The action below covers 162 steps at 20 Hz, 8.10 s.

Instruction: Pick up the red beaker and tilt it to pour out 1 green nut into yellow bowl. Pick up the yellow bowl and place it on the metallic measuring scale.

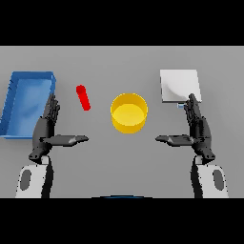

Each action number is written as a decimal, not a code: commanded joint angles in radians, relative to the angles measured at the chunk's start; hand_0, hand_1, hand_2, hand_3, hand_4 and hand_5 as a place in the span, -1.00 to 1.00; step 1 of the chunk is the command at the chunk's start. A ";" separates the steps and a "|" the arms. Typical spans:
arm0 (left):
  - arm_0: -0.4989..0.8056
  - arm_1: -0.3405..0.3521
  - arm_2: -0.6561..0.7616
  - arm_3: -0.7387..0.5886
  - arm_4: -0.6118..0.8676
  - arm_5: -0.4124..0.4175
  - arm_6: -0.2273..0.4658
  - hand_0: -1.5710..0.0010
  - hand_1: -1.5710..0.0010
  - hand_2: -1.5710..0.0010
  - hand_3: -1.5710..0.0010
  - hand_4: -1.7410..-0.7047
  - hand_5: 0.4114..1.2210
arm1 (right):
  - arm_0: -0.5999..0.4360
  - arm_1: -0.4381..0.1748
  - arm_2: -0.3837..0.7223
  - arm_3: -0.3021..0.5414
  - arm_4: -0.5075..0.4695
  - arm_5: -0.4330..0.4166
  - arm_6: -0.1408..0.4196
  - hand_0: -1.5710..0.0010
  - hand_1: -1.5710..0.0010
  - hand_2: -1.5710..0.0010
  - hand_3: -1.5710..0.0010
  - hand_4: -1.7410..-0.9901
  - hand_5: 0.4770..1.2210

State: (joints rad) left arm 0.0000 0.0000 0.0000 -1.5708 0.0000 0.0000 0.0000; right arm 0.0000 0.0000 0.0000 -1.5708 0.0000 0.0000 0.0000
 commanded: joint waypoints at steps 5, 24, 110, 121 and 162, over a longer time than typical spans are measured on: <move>0.001 -0.017 -0.016 -0.003 -0.015 0.011 0.001 1.00 1.00 1.00 1.00 0.04 -0.34 | -0.013 0.006 0.003 0.010 0.006 -0.007 0.006 1.00 1.00 1.00 1.00 0.50 -0.75; -0.066 0.026 -0.079 0.057 -0.155 0.019 0.047 1.00 1.00 1.00 1.00 0.02 -0.38 | 0.032 -0.091 0.062 -0.058 0.102 0.044 -0.081 1.00 1.00 1.00 1.00 0.19 -0.61; -1.195 0.266 -1.037 0.733 -0.988 -0.386 0.082 -1.00 -1.00 -1.00 -0.94 -0.99 1.00 | 0.032 -0.055 0.051 -0.050 0.101 0.015 -0.033 1.00 1.00 1.00 1.00 0.20 -0.66; -1.315 0.234 -1.238 0.781 -1.068 -0.471 0.030 -1.00 -1.00 -1.00 -0.99 -1.00 1.00 | 0.037 -0.062 0.060 -0.065 0.130 0.001 -0.035 1.00 1.00 1.00 1.00 0.24 -0.68; -1.197 0.639 -0.362 1.297 -0.194 0.073 0.376 -1.00 -1.00 -1.00 -0.84 -1.00 1.00 | -0.013 -0.090 0.071 -0.012 0.128 0.037 -0.082 1.00 1.00 1.00 1.00 0.17 -0.45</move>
State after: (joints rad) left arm -1.1962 0.6386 -0.3619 -0.2736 -0.1912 0.0726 0.3741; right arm -0.0133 -0.0901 0.0705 -1.5832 0.1276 0.0370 -0.0805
